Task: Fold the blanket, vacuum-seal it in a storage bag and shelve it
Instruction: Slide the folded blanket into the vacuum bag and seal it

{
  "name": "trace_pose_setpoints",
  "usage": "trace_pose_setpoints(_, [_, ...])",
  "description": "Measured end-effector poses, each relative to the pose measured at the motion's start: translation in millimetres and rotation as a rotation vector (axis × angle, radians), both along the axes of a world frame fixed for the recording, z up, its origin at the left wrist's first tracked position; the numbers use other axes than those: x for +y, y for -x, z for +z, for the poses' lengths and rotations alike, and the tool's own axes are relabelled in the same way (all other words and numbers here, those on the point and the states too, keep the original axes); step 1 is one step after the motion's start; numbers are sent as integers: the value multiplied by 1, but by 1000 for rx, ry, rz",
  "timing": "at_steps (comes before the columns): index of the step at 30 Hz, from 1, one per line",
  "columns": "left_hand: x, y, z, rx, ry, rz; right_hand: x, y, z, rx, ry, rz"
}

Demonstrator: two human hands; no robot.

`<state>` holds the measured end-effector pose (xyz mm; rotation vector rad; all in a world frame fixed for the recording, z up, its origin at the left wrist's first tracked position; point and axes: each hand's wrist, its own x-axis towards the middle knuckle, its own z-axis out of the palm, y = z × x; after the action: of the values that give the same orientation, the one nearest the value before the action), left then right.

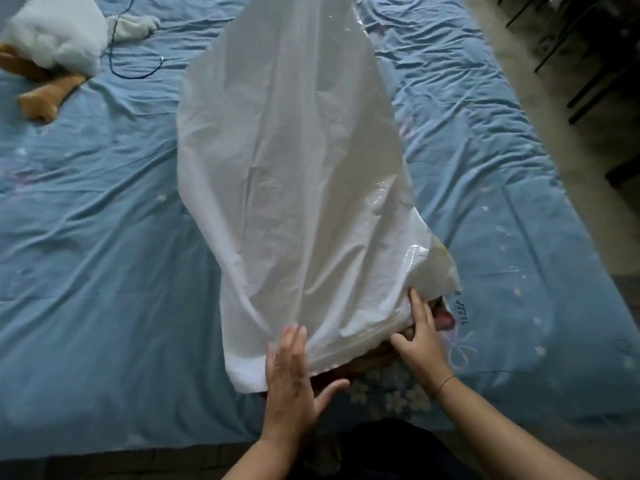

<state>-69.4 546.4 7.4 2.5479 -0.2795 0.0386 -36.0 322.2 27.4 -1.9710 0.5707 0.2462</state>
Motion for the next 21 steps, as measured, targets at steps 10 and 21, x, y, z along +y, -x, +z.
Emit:
trace_pose_setpoints(10, [-39,-109,47,443,-258,-232,39,23,27,-132,-37,280])
trace_pose_setpoints(21, [49,-59,6,467,-359,-236,16,-27,0,120,-299,-124])
